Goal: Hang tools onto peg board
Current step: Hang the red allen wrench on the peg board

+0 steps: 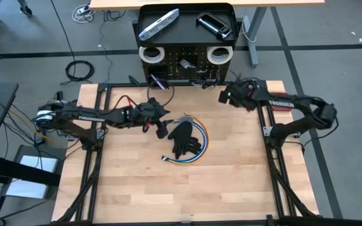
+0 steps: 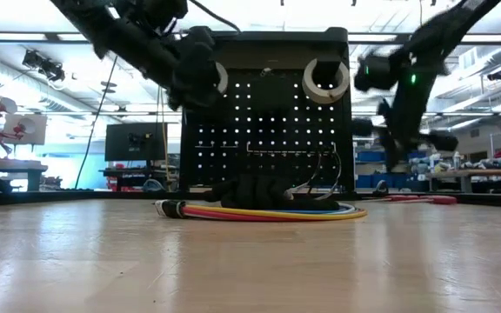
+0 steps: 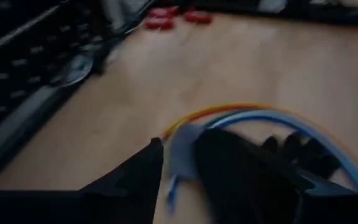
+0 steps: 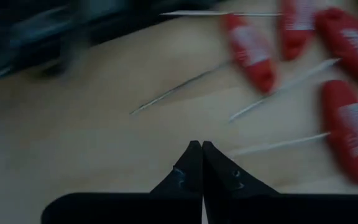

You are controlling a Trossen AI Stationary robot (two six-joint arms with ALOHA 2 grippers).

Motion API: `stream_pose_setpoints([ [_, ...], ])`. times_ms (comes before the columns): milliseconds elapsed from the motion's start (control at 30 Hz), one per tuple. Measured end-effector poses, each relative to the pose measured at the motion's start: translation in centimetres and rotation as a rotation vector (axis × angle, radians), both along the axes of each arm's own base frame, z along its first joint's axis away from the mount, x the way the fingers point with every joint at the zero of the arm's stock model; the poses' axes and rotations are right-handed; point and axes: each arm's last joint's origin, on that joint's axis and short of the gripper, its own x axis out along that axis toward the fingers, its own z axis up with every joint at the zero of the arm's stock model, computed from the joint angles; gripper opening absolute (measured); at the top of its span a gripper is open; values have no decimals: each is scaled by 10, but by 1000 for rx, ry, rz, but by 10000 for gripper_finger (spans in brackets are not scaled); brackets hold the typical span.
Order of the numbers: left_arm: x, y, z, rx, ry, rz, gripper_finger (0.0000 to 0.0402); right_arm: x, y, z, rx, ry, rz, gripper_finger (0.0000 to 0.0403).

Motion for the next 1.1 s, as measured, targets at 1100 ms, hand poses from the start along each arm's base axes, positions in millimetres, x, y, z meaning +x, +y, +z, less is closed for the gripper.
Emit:
stream_pose_setpoints([
  [1100,-14,-8,-4,-69,-77,-64,211,-19,-31,-43,188,-127,-668,128],
])
